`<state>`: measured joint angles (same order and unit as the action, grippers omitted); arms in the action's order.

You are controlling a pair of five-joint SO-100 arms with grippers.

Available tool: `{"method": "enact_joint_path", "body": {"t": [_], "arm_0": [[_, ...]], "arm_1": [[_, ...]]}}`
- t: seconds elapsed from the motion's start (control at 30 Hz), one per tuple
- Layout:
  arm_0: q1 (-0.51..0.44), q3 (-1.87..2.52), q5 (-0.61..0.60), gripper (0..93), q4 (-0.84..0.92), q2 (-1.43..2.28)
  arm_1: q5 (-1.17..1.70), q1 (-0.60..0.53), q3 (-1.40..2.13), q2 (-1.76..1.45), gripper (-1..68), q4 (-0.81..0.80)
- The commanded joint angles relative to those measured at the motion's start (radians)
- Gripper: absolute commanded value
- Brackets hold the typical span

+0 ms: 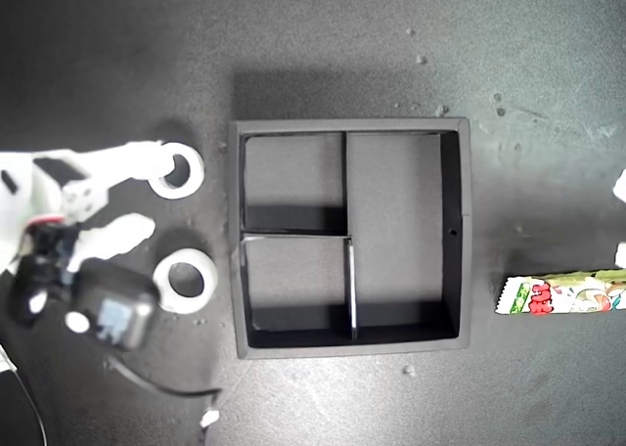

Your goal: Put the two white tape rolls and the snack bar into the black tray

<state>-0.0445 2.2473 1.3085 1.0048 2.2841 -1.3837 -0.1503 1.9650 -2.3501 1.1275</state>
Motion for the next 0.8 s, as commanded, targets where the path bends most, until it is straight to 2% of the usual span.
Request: {"method": "enact_joint_path", "body": {"t": [0.0,0.1,0.43,0.77], "arm_0": [[-0.037,-0.071,0.051,19.3,-0.02,-0.081],[-0.04,-0.075,0.063,19.3,-0.02,-0.124],[-0.028,-0.127,0.052,19.4,-0.051,-0.272],[-0.009,-0.132,0.078,19.0,-0.064,-0.36]], "arm_1": [[-0.029,-0.041,-0.428,0.433,18.9,0.256],[-0.072,-0.069,-0.538,0.598,20.6,0.373],[-0.215,-0.178,-0.377,0.612,21.1,0.362],[-0.241,-0.21,-0.325,0.611,21.4,0.342]]}}
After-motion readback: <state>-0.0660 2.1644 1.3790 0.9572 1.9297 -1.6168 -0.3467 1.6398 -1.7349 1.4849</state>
